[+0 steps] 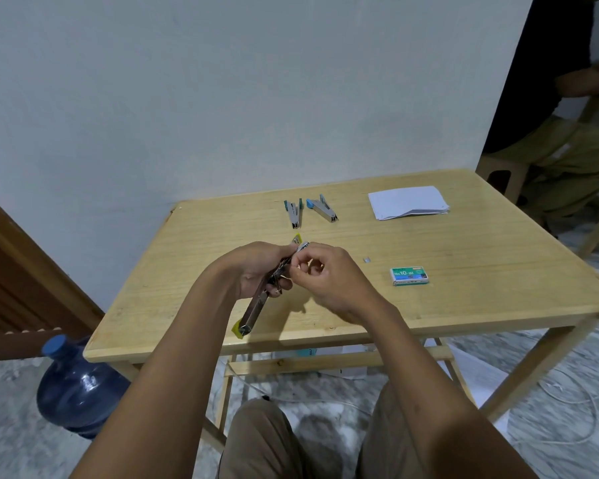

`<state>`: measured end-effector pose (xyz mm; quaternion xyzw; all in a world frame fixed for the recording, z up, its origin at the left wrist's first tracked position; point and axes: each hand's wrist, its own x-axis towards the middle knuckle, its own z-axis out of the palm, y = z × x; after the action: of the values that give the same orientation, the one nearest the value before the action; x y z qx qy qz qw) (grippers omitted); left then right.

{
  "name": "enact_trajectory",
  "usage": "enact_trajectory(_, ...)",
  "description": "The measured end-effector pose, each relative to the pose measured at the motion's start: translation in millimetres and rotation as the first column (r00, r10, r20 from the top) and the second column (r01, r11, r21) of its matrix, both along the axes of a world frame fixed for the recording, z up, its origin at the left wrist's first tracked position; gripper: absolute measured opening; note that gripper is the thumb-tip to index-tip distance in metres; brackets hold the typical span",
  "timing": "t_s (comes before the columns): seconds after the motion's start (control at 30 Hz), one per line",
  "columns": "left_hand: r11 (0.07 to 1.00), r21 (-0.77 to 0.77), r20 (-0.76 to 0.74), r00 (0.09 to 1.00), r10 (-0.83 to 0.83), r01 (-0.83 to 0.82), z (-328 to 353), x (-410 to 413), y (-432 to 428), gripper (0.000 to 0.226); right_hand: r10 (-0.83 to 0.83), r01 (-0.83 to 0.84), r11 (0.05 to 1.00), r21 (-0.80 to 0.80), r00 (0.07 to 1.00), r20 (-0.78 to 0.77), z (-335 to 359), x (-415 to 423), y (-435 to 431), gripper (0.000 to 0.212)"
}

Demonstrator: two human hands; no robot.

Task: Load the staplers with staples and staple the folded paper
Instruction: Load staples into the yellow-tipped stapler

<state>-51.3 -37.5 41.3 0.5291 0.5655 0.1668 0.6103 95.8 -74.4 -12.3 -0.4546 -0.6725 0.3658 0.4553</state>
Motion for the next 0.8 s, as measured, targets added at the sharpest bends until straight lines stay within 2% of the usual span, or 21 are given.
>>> enact_trajectory(0.17,0.998,-0.023,-0.034,0.998,-0.057,0.056,-1,-4,2,0.038,0.096,-0.092,0.994,-0.063,0.994,0.05,8,7,2,0.013)
enact_trajectory(0.27,0.999,-0.016,-0.037,0.999,-0.037,0.037,-3,-4,4,0.035,0.117,-0.114,0.991,-0.064,0.992,0.05,13,13,1,0.011)
enact_trajectory(0.4,0.997,0.028,-0.008,0.998,0.068,-0.067,-5,-2,3,0.031,-0.055,0.051,0.995,-0.084,0.997,-0.048,7,27,-2,0.009)
enact_trajectory(0.57,0.986,0.044,0.103,0.982,0.156,-0.161,-13,3,1,0.032,-0.317,0.3,0.94,-0.164,0.944,-0.087,-1,47,-2,0.005)
enact_trajectory(0.67,0.979,0.014,0.206,0.959,0.195,-0.202,-23,8,-1,0.032,-0.393,0.386,0.912,-0.136,0.919,-0.026,1,61,1,0.005)
enact_trajectory(0.8,0.975,-0.049,0.304,0.927,0.221,-0.217,-36,17,-4,0.032,-0.404,0.428,0.898,-0.098,0.893,0.198,3,77,12,0.002)
